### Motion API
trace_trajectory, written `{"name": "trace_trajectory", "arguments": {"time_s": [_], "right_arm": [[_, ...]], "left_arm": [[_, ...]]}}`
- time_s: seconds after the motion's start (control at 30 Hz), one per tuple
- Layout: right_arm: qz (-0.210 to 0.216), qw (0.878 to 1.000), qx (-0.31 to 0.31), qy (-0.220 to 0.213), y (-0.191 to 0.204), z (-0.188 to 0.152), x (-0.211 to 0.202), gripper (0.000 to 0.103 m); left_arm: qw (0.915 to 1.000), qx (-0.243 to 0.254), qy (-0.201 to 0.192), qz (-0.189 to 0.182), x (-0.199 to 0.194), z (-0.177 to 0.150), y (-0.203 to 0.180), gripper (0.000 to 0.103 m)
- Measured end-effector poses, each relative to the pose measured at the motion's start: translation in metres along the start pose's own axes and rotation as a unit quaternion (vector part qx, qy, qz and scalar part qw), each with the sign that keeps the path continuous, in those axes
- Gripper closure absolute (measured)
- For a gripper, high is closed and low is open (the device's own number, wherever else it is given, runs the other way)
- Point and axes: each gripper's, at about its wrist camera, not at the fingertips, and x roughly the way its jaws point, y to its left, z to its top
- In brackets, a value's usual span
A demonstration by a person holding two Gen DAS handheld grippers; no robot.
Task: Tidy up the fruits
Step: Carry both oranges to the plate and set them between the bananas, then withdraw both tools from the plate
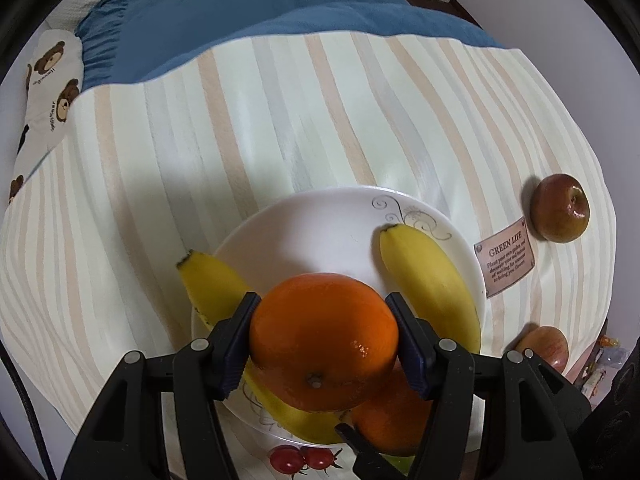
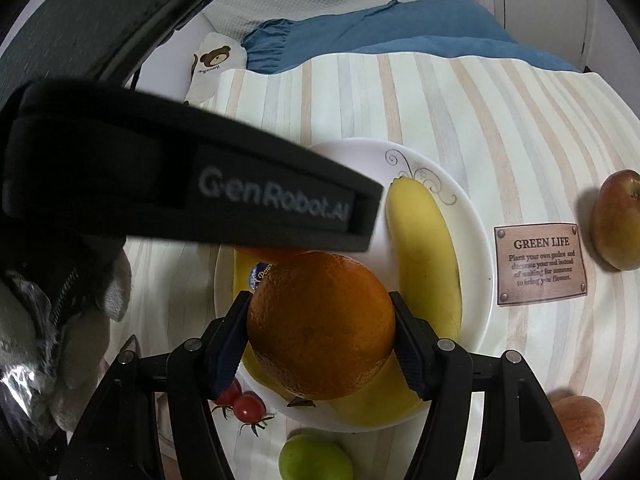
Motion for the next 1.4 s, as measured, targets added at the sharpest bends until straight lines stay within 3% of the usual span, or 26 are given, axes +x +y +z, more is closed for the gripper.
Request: {"name": "trace_trajectory", "arguments": {"time_s": [0.23, 0.47, 0.53, 0.63, 0.67, 0.73, 0.77, 1.03, 1.4], "right_arm": [[0.008, 1.0, 0.012, 0.019, -0.005, 0.01, 0.01, 0.034], [0.0, 0.999, 0.021, 0.028, -0.013, 0.009, 0.004, 0.033], [-0.001, 0.999, 0.025, 0.028, -0.015, 0.009, 0.0, 0.031], [-0.015, 0.999, 0.029, 0.024, -0.006, 0.007, -0.013, 0.015], [-0.017, 0.999, 0.029, 0.023, -0.007, 0.007, -0.016, 0.015], [-0.03, 0.999, 0.031, 0.022, -0.01, 0.007, -0.021, 0.013], [-0.035, 0.999, 0.03, 0.021, -0.011, 0.006, -0.024, 0.01], [-0.077, 0.997, 0.026, 0.007, -0.008, 0.003, -0.053, 0.008], [-0.109, 0.994, 0.003, -0.032, 0.013, -0.021, -0.104, 0.007]], "left_arm": [[0.9998, -0.011, 0.017, -0.005, 0.002, 0.001, -0.003, 0.039], [0.9995, -0.029, 0.003, -0.006, -0.008, -0.011, 0.003, 0.039], [0.9991, -0.041, -0.006, -0.008, -0.015, -0.017, 0.007, 0.036], [0.9981, -0.058, -0.02, -0.008, -0.027, -0.029, 0.013, 0.033], [0.9976, -0.064, -0.026, -0.009, -0.031, -0.033, 0.016, 0.033], [0.996, -0.079, -0.041, -0.005, -0.041, -0.044, 0.021, 0.026], [0.9954, -0.083, -0.046, -0.001, -0.044, -0.047, 0.023, 0.018], [0.9874, -0.121, -0.091, 0.044, -0.07, -0.099, 0.04, 0.017], [0.9761, -0.138, -0.153, 0.069, -0.111, -0.154, 0.032, 0.017]]}}
